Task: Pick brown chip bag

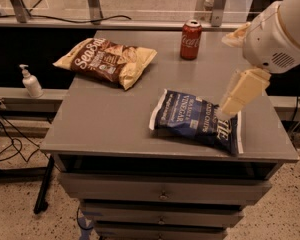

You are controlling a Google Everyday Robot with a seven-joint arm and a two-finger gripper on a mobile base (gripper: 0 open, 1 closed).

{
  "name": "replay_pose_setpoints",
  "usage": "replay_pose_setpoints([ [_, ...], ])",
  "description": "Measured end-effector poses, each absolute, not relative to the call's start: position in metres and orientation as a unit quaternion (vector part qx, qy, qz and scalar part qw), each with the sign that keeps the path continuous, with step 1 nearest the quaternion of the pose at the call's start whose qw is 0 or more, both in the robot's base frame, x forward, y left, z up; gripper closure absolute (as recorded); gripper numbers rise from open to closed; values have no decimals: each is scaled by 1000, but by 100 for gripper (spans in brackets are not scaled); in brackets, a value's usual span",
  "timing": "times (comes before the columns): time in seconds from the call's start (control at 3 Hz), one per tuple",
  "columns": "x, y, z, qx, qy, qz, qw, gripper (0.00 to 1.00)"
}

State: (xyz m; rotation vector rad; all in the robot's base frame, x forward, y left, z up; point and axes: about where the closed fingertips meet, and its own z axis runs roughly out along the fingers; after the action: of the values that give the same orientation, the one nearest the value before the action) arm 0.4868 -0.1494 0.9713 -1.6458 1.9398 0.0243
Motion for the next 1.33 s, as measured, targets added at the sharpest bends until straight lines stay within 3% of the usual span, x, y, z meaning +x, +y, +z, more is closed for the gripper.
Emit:
replay_pose_setpoints([
  [0.33,533,-101,981,-610,697,35,376,0],
  [0.67,534,-102,985,-611,693,38,382,0],
  [1.33,596,-19,932,-624,653,56,426,0],
])
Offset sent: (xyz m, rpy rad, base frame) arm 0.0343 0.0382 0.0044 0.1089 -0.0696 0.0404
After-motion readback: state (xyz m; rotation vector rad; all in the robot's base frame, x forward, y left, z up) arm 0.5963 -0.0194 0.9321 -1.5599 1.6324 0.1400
